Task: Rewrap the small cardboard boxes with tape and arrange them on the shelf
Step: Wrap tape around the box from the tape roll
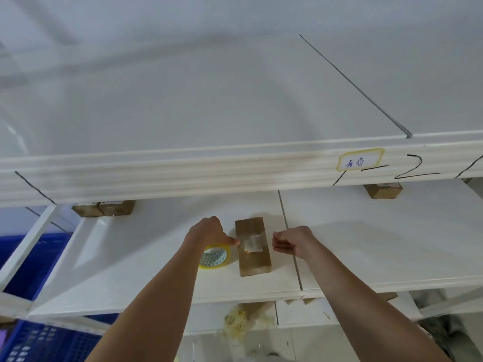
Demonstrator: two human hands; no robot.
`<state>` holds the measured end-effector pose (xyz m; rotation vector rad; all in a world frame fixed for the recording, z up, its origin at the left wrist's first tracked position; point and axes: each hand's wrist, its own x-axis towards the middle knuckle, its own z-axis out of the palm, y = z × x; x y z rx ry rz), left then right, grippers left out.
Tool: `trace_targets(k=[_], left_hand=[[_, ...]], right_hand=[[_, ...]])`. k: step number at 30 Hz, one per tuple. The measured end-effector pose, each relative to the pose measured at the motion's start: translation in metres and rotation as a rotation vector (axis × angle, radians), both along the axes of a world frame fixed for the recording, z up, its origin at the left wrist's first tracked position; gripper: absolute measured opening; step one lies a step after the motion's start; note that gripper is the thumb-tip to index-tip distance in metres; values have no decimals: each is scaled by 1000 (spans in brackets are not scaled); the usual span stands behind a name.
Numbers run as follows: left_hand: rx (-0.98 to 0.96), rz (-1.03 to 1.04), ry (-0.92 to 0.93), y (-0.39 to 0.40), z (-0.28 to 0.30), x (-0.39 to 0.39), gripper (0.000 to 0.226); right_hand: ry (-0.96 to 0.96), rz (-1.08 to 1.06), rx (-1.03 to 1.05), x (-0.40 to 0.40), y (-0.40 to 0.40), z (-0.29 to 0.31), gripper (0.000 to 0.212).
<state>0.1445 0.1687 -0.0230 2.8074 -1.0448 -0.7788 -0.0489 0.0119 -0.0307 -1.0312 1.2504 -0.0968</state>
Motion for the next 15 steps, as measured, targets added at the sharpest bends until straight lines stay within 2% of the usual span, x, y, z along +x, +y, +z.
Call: trace_targets(k=[8, 15], left_hand=[[50, -1, -31, -7, 0, -5, 76], [82, -25, -43, -9, -2, -5, 76]], right_hand=[[115, -20, -11, 5, 5, -11, 15], [219, 11, -189, 18, 21, -25, 23]])
